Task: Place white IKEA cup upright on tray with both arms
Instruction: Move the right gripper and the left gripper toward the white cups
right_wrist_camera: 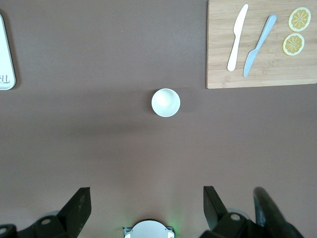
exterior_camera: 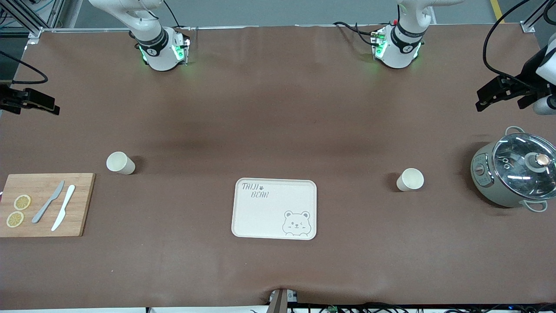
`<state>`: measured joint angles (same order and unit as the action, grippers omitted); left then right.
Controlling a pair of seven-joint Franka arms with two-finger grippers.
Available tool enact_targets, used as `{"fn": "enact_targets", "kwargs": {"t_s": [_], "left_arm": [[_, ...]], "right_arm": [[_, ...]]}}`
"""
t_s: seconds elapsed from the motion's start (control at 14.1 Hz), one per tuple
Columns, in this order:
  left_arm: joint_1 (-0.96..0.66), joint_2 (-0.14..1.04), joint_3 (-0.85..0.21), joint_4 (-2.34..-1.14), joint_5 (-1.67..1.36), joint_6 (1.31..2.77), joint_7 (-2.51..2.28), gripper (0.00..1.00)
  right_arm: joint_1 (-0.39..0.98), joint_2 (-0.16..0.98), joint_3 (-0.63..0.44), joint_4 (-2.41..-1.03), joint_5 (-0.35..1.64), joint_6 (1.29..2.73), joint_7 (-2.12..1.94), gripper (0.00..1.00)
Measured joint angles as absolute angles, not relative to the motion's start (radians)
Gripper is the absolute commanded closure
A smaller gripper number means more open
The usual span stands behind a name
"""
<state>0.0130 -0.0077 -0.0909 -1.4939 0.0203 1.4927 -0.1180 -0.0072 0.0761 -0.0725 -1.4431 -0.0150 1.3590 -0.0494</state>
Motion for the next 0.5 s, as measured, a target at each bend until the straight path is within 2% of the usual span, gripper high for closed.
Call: {"fn": "enact_targets", "kwargs": {"t_s": [0.5], "left_arm": [[0.013,0.002,-0.091,-1.494,0.020,1.491,-0.117,0.00]], "right_arm": [[-0.009,0.077,-0.073,-1.443,-0.015,1.359,-0.049,0.00]]}}
